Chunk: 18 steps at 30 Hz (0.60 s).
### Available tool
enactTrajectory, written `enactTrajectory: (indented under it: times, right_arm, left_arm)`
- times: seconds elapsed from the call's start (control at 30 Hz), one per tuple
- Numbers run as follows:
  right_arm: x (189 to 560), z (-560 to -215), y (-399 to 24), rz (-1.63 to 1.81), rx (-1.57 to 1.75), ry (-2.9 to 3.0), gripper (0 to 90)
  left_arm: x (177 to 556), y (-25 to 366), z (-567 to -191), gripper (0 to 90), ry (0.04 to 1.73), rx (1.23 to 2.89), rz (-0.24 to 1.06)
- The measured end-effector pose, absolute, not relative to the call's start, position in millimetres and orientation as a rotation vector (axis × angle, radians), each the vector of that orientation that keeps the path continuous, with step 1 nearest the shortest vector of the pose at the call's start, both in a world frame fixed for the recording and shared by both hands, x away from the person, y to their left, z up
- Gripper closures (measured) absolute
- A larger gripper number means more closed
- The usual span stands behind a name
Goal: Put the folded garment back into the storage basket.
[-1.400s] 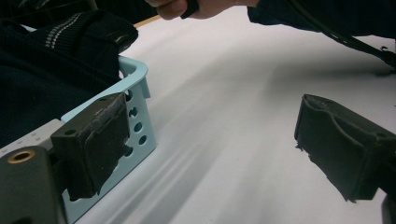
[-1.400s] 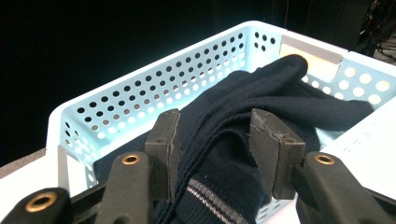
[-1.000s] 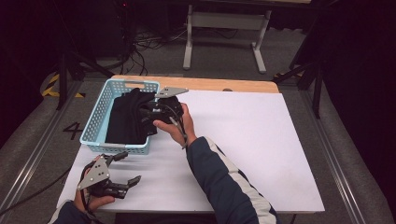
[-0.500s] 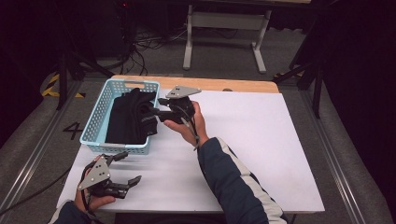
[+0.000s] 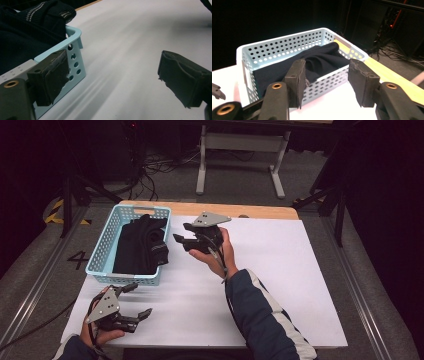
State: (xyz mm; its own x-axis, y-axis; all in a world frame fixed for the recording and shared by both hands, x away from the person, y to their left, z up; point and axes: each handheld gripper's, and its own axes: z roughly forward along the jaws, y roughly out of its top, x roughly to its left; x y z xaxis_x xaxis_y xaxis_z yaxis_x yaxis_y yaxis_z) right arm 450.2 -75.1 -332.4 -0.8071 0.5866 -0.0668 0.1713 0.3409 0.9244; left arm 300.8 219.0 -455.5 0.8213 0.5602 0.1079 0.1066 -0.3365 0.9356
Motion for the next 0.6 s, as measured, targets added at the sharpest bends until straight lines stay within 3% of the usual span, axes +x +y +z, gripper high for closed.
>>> enactTrajectory:
  times: [0.6]
  right_arm:
    - [437.1,-323.1,-111.9,1.356,0.63,2.196,40.6]
  left_arm:
    - [301.2,218.8,-455.9,11.2,0.508,1.892,0.509]
